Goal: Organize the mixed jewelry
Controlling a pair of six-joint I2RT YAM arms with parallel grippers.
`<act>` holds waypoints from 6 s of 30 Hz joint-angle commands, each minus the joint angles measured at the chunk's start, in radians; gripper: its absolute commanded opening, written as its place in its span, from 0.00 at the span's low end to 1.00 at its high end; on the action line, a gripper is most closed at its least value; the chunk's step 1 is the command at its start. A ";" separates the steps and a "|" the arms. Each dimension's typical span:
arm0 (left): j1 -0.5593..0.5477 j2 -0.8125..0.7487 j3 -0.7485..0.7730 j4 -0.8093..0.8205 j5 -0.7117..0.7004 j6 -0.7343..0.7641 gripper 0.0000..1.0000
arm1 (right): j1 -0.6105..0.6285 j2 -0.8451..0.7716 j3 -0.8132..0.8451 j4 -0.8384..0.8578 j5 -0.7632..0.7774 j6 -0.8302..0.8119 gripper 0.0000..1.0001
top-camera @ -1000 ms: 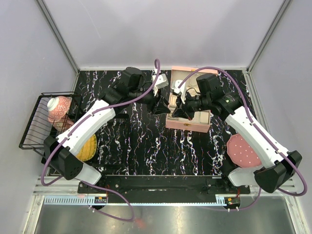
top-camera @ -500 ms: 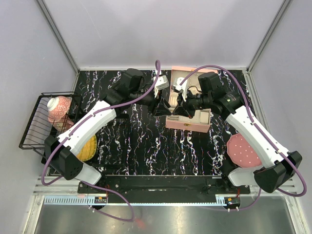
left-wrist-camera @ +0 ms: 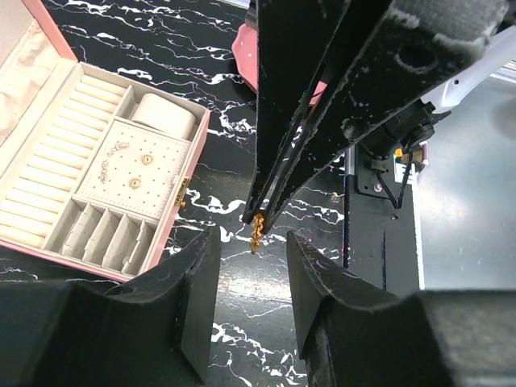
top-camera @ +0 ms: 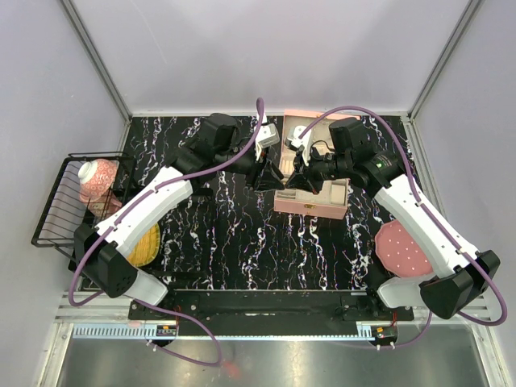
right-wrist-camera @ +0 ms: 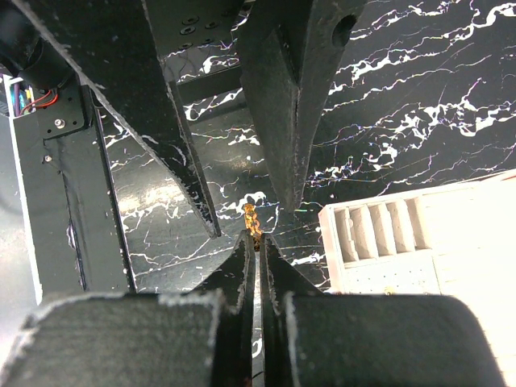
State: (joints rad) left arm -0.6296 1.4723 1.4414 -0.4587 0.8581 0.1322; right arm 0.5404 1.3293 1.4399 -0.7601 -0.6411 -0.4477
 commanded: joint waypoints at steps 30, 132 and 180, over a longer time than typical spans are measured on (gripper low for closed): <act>-0.019 0.005 0.020 0.045 0.027 -0.005 0.11 | -0.007 -0.013 0.022 0.025 -0.012 -0.002 0.00; -0.042 0.194 0.178 0.147 -0.804 -0.234 0.00 | -0.275 -0.052 -0.110 0.214 0.511 0.107 0.34; -0.142 0.637 0.350 0.156 -1.111 -0.528 0.00 | -0.283 -0.024 -0.283 0.295 0.532 0.170 0.31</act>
State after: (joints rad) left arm -0.7532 2.1147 1.8030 -0.3771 -0.1917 -0.3828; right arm 0.2607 1.2995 1.1542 -0.5114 -0.1154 -0.2897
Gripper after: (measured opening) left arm 0.023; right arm 0.312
